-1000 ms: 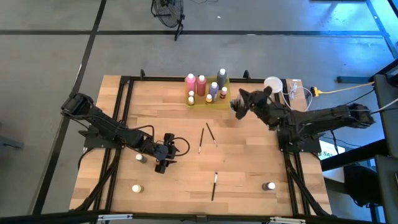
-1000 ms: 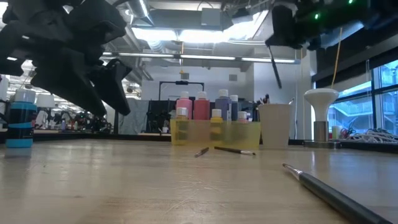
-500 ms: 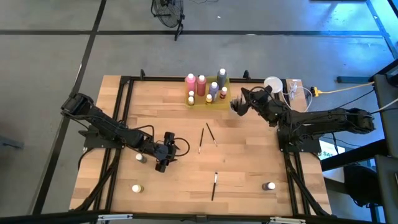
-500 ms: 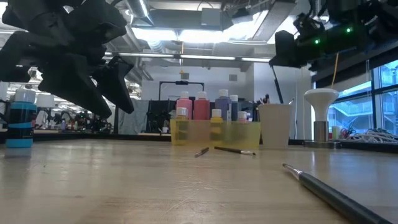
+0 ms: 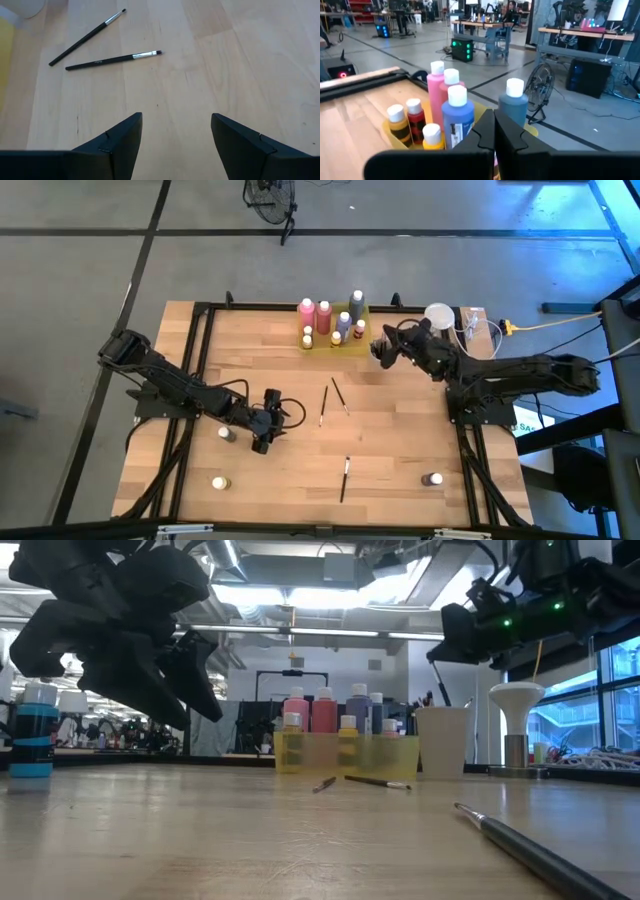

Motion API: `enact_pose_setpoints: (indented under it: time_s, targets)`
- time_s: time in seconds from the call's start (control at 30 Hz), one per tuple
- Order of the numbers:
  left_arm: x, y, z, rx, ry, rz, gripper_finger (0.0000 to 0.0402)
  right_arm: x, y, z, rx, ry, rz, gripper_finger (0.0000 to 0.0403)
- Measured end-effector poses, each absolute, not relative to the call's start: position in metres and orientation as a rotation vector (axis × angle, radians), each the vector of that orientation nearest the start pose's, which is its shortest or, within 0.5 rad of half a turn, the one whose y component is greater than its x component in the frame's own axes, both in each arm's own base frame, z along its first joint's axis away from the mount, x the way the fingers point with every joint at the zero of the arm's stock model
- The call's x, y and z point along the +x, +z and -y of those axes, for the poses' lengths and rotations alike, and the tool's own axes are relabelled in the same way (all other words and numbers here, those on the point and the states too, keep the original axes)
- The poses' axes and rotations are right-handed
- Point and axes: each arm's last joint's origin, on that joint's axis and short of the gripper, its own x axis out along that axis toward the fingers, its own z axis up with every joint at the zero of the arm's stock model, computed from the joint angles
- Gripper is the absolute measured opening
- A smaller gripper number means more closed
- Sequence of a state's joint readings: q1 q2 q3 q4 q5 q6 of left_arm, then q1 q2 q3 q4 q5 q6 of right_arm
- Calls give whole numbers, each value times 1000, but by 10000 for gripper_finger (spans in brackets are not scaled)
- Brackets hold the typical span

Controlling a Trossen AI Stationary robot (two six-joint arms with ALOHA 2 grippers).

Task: Pick & Place Paint Supplies
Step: Put the silver paint brush into the white cup

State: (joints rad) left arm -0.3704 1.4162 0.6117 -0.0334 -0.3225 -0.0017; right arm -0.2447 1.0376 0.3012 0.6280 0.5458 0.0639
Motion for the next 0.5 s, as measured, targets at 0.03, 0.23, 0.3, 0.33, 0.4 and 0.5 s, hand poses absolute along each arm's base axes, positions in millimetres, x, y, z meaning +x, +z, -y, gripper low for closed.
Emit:
enact_pose_setpoints:
  time_s: [0.03, 0.23, 0.3, 0.33, 0.4, 0.5]
  targets:
    - [242, 159, 84, 283, -45, -788, 233, 191, 199, 63, 43, -794, -94, 0]
    - [242, 159, 84, 287, -47, -788, 234, 194, 192, 63, 74, -767, -122, 0]
    - [242, 159, 84, 286, -47, -788, 233, 194, 190, 63, 82, -764, -140, 0]
    - [242, 159, 84, 287, -47, -788, 233, 194, 189, 63, 93, -765, -147, 0]
    - [242, 159, 84, 287, -48, -788, 233, 194, 188, 63, 119, -768, -151, 0]
    - [242, 159, 84, 290, -49, -788, 235, 193, 186, 63, 148, -772, -162, 0]
